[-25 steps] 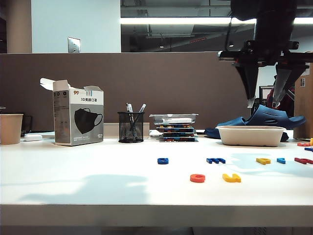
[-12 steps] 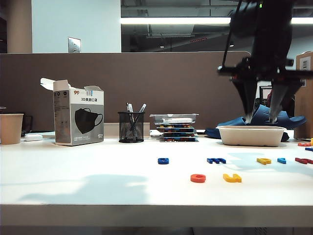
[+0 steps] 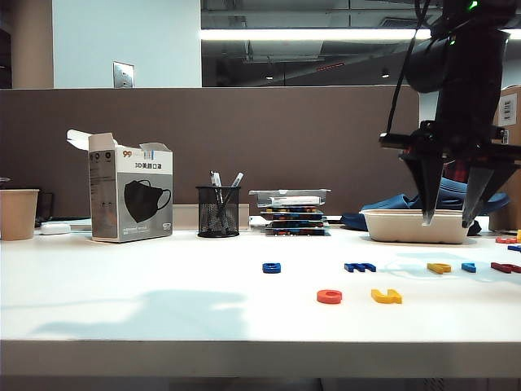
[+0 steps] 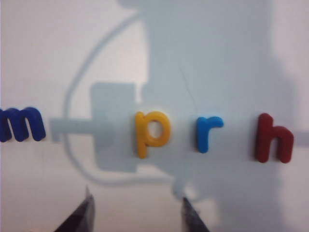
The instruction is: Select the appropriate letters from the row of letter magnets placed on the table to arrange into the word "cup".
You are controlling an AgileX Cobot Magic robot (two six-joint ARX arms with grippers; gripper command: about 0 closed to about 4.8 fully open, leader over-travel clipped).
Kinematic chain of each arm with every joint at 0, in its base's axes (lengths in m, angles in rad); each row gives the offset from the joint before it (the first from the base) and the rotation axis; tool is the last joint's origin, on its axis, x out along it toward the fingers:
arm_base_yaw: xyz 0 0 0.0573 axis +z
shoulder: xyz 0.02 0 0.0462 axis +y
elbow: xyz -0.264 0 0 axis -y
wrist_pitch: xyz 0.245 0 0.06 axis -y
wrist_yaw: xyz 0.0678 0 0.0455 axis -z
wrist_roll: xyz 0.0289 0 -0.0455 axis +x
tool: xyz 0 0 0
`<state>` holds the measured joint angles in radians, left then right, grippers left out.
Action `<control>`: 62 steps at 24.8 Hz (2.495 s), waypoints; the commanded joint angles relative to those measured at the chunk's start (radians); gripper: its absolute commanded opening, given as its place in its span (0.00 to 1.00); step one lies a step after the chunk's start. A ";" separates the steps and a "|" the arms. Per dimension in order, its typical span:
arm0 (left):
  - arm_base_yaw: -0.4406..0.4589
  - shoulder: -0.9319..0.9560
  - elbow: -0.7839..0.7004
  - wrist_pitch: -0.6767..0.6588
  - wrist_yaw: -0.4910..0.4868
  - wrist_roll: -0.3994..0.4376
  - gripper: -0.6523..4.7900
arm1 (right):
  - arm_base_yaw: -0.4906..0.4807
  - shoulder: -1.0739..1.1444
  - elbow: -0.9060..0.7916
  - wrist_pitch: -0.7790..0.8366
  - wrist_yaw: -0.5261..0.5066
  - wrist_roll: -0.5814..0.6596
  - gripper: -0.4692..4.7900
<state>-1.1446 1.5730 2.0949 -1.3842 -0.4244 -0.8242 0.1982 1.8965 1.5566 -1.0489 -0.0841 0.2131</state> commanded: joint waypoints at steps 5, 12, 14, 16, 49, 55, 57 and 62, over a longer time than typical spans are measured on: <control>0.000 -0.003 0.002 0.010 -0.009 0.005 0.11 | 0.001 0.037 0.005 0.030 -0.004 -0.016 0.52; 0.000 -0.003 0.002 0.010 -0.009 0.005 0.11 | 0.000 0.075 0.005 0.056 0.000 -0.048 0.52; 0.000 -0.003 0.002 0.010 -0.008 0.005 0.11 | 0.000 0.077 0.005 0.066 0.001 -0.060 0.52; 0.000 -0.003 0.002 0.010 -0.009 0.005 0.11 | 0.000 0.077 0.005 0.087 0.001 -0.061 0.52; 0.000 -0.003 0.002 0.010 -0.009 0.005 0.11 | -0.001 0.157 0.005 0.069 0.008 -0.084 0.51; 0.000 -0.003 0.002 0.010 -0.009 0.005 0.11 | -0.001 0.157 0.005 0.065 0.007 -0.084 0.51; 0.000 -0.003 0.002 0.010 -0.009 0.005 0.11 | -0.001 0.158 0.005 0.068 0.008 -0.084 0.51; 0.000 -0.002 0.002 0.010 -0.009 0.005 0.11 | -0.001 0.158 0.005 0.071 0.008 -0.084 0.50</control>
<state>-1.1446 1.5730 2.0949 -1.3804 -0.4244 -0.8238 0.1974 2.0453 1.5661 -0.9695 -0.0788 0.1310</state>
